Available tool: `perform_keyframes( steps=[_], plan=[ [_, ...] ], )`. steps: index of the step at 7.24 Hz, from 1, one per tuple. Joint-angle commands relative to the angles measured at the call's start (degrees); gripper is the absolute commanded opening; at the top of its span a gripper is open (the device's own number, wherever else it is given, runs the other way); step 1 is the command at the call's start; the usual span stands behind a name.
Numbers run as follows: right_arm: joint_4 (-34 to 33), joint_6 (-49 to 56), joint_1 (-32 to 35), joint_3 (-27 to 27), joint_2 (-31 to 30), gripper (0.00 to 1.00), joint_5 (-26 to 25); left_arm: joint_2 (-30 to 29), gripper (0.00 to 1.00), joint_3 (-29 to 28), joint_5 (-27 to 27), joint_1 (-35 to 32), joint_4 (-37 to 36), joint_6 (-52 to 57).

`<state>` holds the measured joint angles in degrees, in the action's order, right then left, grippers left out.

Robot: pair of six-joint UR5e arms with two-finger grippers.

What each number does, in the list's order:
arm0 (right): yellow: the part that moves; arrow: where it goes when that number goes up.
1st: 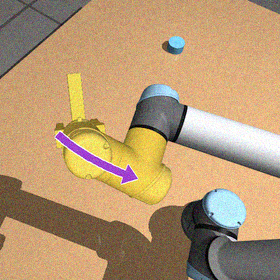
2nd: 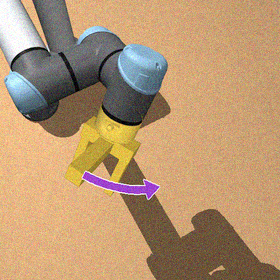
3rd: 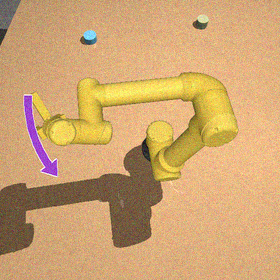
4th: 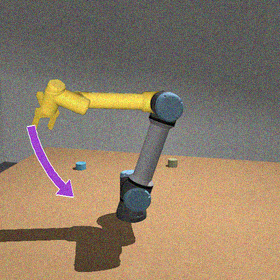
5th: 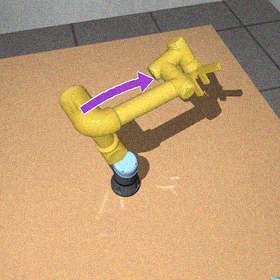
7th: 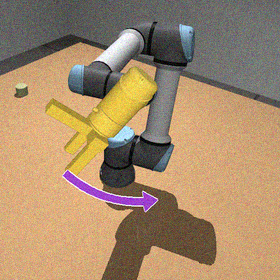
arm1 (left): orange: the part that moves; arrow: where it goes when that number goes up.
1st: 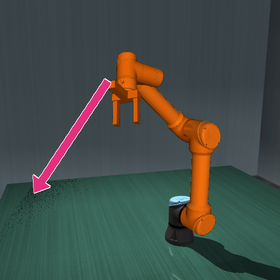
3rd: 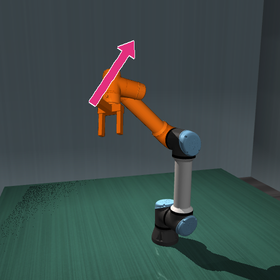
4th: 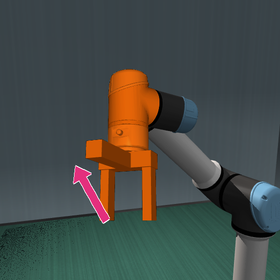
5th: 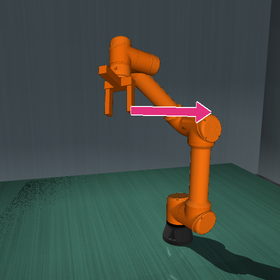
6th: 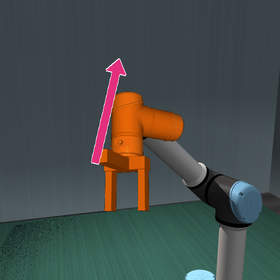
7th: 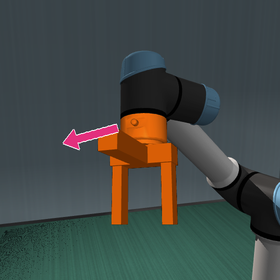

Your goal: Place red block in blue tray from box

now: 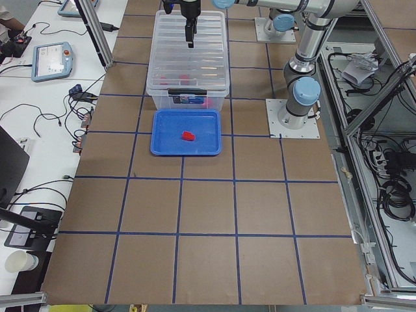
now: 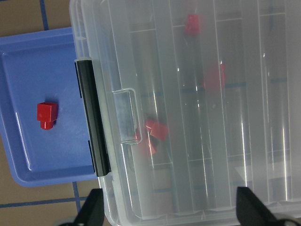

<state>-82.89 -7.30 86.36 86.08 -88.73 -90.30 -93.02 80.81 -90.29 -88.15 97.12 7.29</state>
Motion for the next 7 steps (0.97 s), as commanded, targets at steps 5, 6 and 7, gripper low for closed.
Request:
perform_keyframes(
  steps=[5, 6, 7],
  plan=[
    [0.62, 0.01, 0.04, -0.39, -0.04, 1.00, -0.23, -0.24, 1.00, -0.13, 0.20, 0.00, -0.17, -0.09],
    [0.63, 0.01, 0.04, 0.05, -0.04, 1.00, -0.14, -0.58, 1.00, -0.04, 0.12, 0.09, -0.44, 0.00],
    [0.37, 0.01, 0.04, -0.47, -0.04, 1.00, -0.05, -0.50, 1.00, 0.14, 0.12, 0.17, -0.53, 0.00]
  ],
)
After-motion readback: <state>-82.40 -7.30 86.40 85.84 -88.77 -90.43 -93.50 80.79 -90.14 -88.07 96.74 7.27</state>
